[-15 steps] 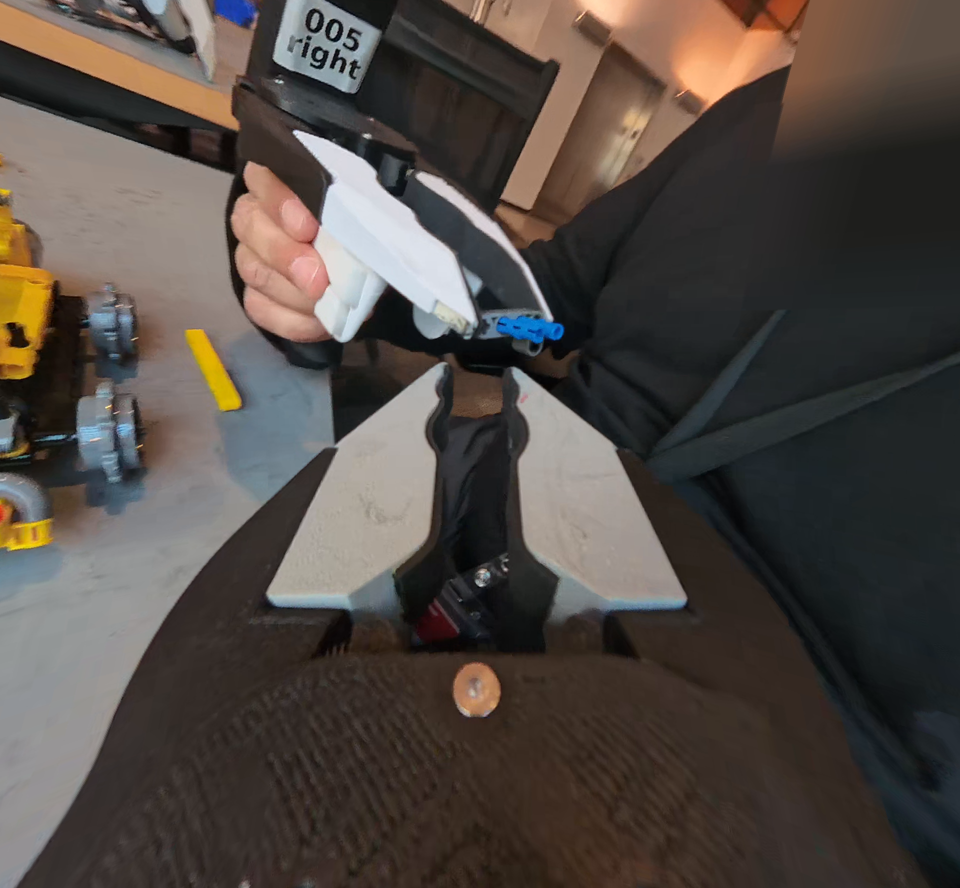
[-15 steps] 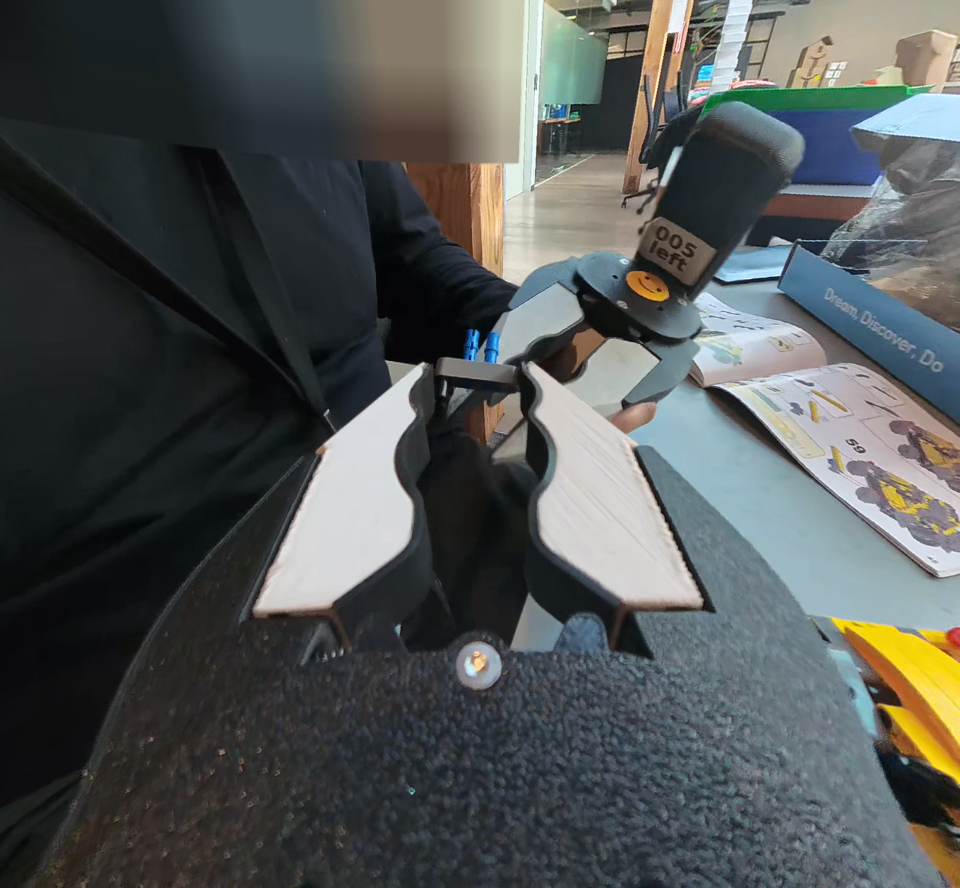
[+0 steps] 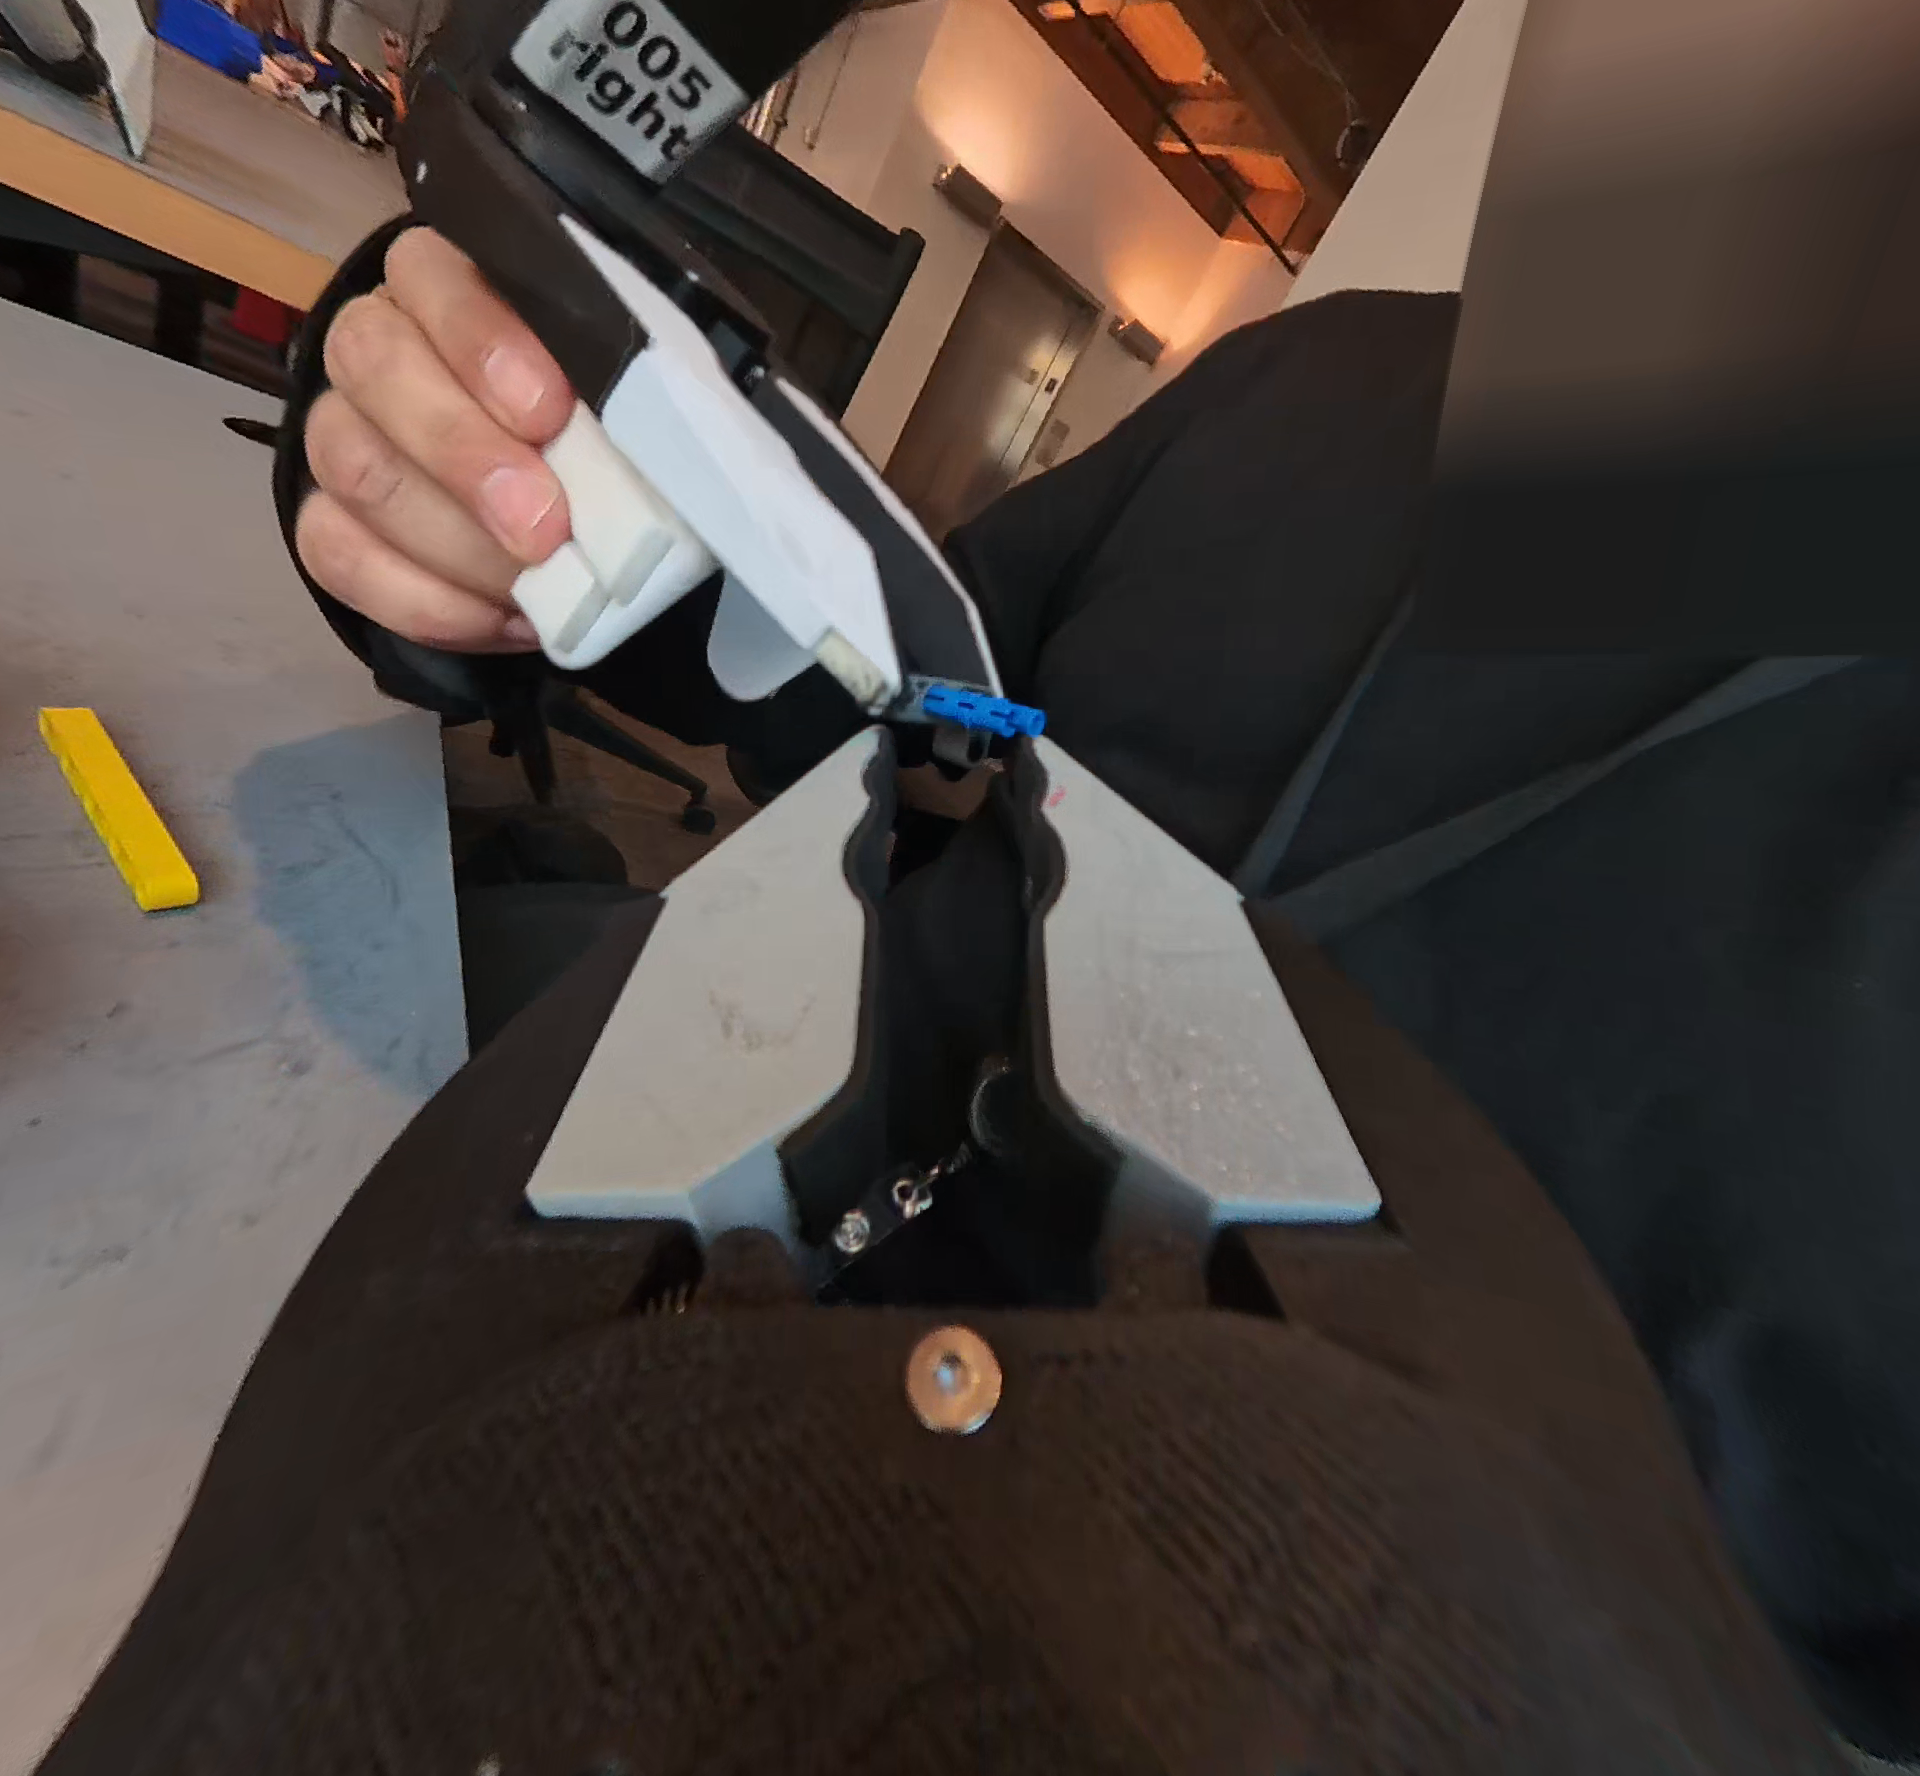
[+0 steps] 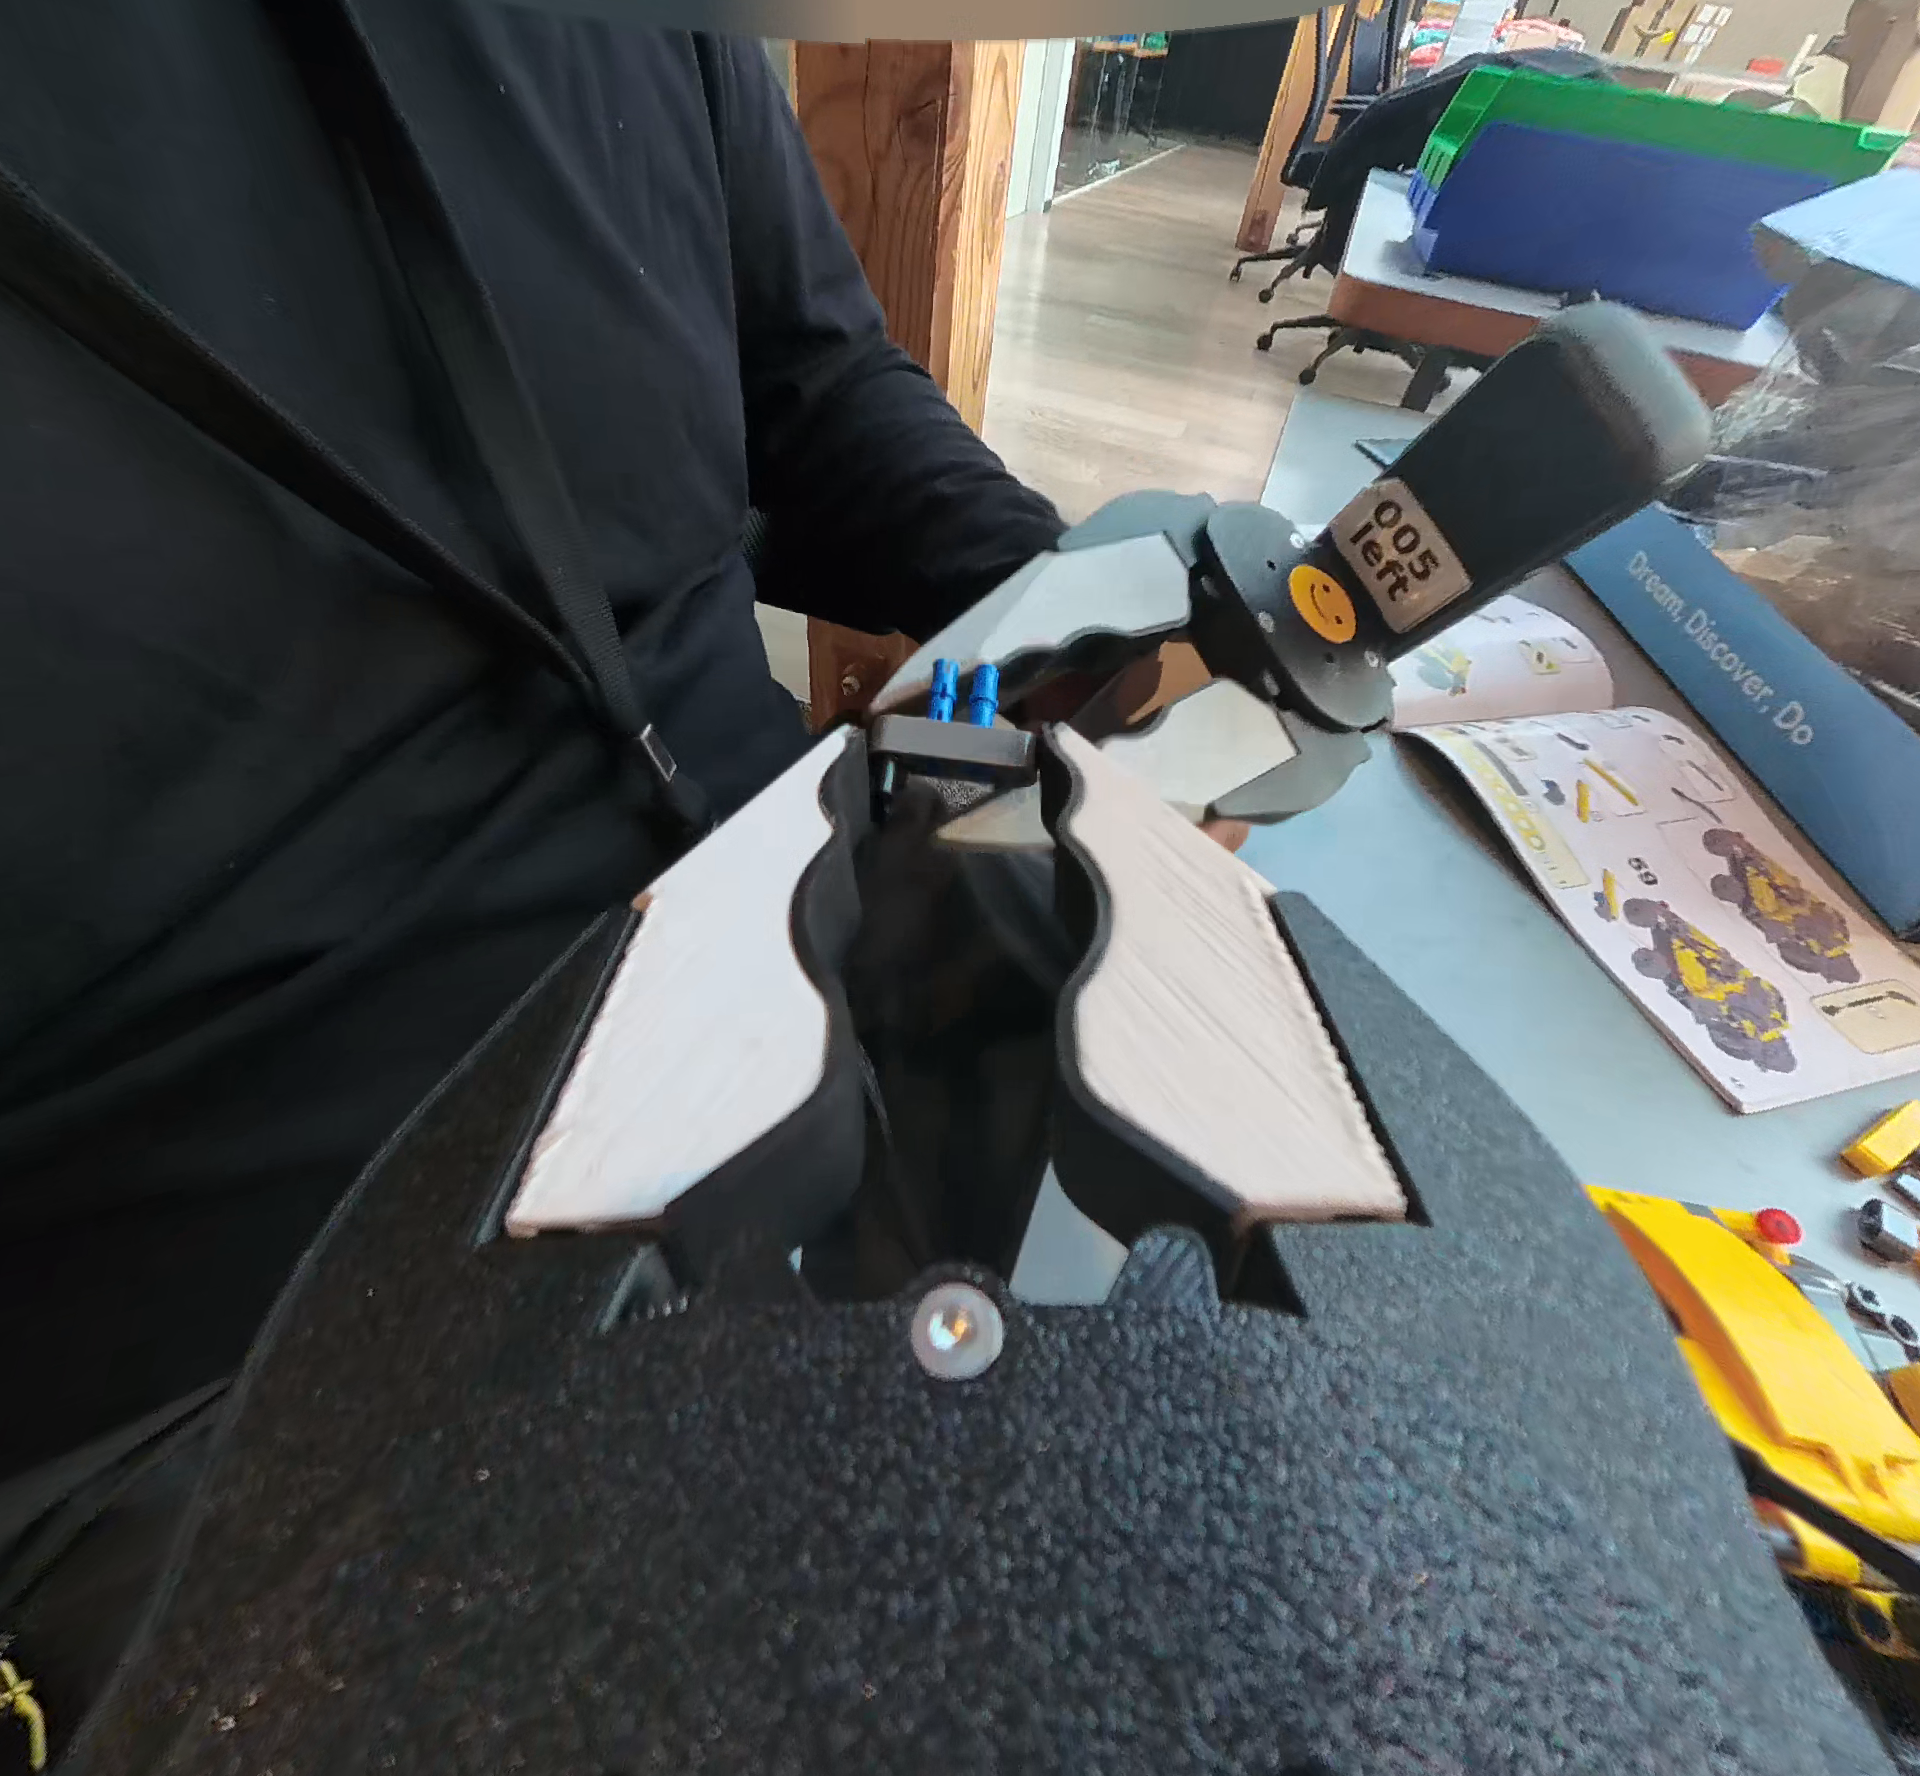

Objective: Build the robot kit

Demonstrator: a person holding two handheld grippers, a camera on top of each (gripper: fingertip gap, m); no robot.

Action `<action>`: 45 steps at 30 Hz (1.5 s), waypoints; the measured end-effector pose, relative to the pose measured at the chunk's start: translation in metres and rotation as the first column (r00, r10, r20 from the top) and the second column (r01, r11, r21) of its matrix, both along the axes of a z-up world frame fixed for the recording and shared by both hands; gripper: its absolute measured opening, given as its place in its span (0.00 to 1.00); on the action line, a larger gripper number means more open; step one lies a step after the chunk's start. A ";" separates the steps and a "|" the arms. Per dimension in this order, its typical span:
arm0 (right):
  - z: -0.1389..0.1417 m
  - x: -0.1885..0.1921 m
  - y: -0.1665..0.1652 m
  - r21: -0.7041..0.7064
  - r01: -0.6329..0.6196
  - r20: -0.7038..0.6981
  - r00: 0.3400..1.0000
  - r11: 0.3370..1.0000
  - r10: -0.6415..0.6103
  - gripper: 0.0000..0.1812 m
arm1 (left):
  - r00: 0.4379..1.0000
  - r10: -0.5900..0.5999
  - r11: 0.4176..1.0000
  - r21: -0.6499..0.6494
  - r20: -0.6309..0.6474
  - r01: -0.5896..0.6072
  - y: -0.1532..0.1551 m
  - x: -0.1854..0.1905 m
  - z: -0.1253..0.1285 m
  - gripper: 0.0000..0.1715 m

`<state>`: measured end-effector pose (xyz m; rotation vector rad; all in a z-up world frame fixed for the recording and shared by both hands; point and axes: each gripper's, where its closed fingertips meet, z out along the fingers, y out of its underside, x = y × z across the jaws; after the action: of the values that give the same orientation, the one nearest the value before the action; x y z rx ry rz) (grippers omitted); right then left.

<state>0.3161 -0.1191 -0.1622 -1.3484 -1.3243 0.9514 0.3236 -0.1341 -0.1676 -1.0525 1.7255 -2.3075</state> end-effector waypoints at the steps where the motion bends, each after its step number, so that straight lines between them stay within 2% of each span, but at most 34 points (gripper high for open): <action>1: -0.004 -0.001 0.000 0.001 0.000 0.011 1.000 1.000 0.000 0.18 | 1.000 -0.009 1.000 -0.008 -0.004 0.009 -0.001 -0.001 -0.001 0.10; 5: -0.009 -0.005 0.002 -0.019 -0.017 -0.007 1.000 1.000 0.017 0.18 | 1.000 -0.013 1.000 -0.011 -0.010 0.013 -0.003 -0.003 -0.007 0.10; 12: -0.006 0.000 0.013 -0.003 0.025 -0.044 0.999 1.000 -0.025 0.18 | 1.000 -0.027 0.992 -0.123 0.008 0.028 0.008 0.002 -0.001 0.13; 14: -0.001 0.006 0.017 0.004 0.044 -0.066 0.997 0.999 -0.044 0.18 | 1.000 0.010 0.988 -0.151 0.024 -0.006 0.013 0.008 0.004 0.12; 18: -0.002 0.016 0.027 0.005 0.077 -0.054 0.996 0.997 -0.076 0.18 | 0.998 0.043 0.977 -0.206 -0.042 -0.051 0.023 0.018 0.003 0.12; 19: -0.002 0.017 0.028 0.004 0.081 -0.057 0.995 0.997 -0.080 0.18 | 0.997 0.062 0.974 -0.216 -0.051 -0.072 0.027 0.019 0.004 0.06; 21: 0.004 0.020 0.031 0.003 0.083 -0.090 0.993 0.997 -0.083 0.08 | 0.992 0.103 0.965 -0.236 -0.074 -0.117 0.036 0.022 0.006 0.04; 24: 0.008 0.021 0.034 0.025 0.103 -0.095 0.990 0.994 -0.100 0.08 | 0.989 0.131 0.960 -0.238 -0.072 -0.145 0.041 0.025 0.009 0.04; 27: 0.011 0.038 0.061 0.021 0.239 -0.147 0.961 0.971 -0.234 0.07 | 0.958 0.252 0.906 -0.314 -0.137 -0.283 0.069 0.042 0.011 0.04; 30: 0.005 0.046 0.070 -0.038 0.250 -0.152 0.955 0.968 -0.253 0.07 | 0.943 0.283 0.898 -0.298 -0.175 -0.325 0.078 0.047 0.004 0.04; 45: -0.013 0.054 0.078 0.004 0.343 -0.031 0.939 0.939 -0.343 0.06 | 0.889 0.406 0.890 -0.131 -0.212 -0.438 0.085 0.055 -0.014 0.04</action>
<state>0.3706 -0.0410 -0.1756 -1.4921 -1.0239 0.7212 0.3789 -0.0495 -0.1819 -1.5344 1.1886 -2.1583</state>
